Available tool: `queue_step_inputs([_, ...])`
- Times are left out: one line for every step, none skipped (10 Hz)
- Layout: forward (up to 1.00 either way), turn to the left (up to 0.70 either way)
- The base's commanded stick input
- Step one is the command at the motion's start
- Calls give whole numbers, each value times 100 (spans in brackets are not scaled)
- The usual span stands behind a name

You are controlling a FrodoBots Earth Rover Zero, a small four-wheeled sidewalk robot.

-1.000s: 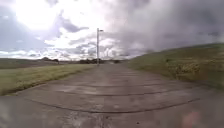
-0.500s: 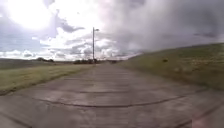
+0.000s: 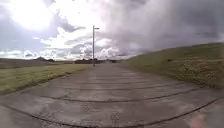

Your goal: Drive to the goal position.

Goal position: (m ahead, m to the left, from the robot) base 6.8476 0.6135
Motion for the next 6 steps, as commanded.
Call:
queue_step_inputs([100,0])
queue_step_inputs([100,0])
queue_step_inputs([100,0])
queue_step_inputs([100,0])
queue_step_inputs([100,0])
queue_step_inputs([100,0])
